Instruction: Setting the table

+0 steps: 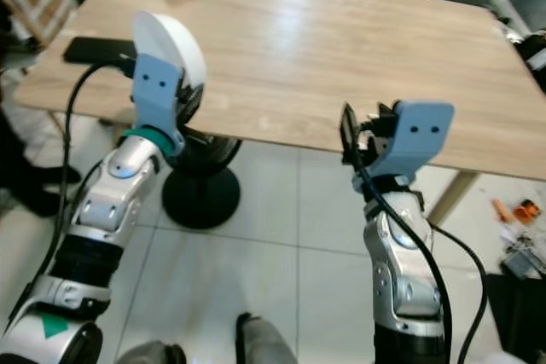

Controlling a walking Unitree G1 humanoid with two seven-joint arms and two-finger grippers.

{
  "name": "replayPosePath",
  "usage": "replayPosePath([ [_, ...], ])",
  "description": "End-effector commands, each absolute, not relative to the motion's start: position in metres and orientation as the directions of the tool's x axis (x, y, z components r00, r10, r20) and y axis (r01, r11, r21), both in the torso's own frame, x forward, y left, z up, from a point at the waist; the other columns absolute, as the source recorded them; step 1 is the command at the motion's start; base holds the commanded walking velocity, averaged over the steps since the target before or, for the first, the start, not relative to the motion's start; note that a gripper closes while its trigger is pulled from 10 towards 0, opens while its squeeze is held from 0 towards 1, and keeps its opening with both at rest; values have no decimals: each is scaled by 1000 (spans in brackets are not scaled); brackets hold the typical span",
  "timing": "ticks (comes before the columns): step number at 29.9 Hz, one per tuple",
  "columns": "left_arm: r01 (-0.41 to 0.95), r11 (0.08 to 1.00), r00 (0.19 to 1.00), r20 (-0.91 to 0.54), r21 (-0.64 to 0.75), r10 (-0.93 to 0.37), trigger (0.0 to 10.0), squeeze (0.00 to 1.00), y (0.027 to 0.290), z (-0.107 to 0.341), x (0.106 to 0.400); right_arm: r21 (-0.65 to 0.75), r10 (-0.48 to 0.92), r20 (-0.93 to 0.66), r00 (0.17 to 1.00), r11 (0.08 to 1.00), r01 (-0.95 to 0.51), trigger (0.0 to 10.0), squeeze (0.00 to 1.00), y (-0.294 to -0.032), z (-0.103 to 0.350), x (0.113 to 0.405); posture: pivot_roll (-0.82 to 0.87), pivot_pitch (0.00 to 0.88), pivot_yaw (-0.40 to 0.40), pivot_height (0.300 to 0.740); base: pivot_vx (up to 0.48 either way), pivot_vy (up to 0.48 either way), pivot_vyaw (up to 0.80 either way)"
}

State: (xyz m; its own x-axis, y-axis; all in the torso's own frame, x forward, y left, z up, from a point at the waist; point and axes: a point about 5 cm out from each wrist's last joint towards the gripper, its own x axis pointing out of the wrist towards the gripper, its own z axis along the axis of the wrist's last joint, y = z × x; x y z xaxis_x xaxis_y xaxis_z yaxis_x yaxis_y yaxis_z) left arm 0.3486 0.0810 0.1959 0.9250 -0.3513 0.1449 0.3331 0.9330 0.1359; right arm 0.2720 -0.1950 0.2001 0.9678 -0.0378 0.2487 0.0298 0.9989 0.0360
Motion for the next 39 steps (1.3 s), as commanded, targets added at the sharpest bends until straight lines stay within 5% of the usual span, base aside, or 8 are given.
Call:
replayPosePath([
  [1,341,928,923,136,150,-361,10000,0,81,194,350,47,-53,239,970,998,43,10000,0,-197,197,271,-20,23,-26,740,0,0,-800],
  [30,439,871,878,100,219,-468,10000,0,79,190,342,71,-96,194,976,994,84,10000,0,-199,180,267,-7,33,15,740,0,0,-800],
  [39,412,879,896,66,239,-438,10000,0,101,184,326,81,-62,159,985,996,49,10000,0,-194,169,270,45,47,5,740,0,0,-800],
])
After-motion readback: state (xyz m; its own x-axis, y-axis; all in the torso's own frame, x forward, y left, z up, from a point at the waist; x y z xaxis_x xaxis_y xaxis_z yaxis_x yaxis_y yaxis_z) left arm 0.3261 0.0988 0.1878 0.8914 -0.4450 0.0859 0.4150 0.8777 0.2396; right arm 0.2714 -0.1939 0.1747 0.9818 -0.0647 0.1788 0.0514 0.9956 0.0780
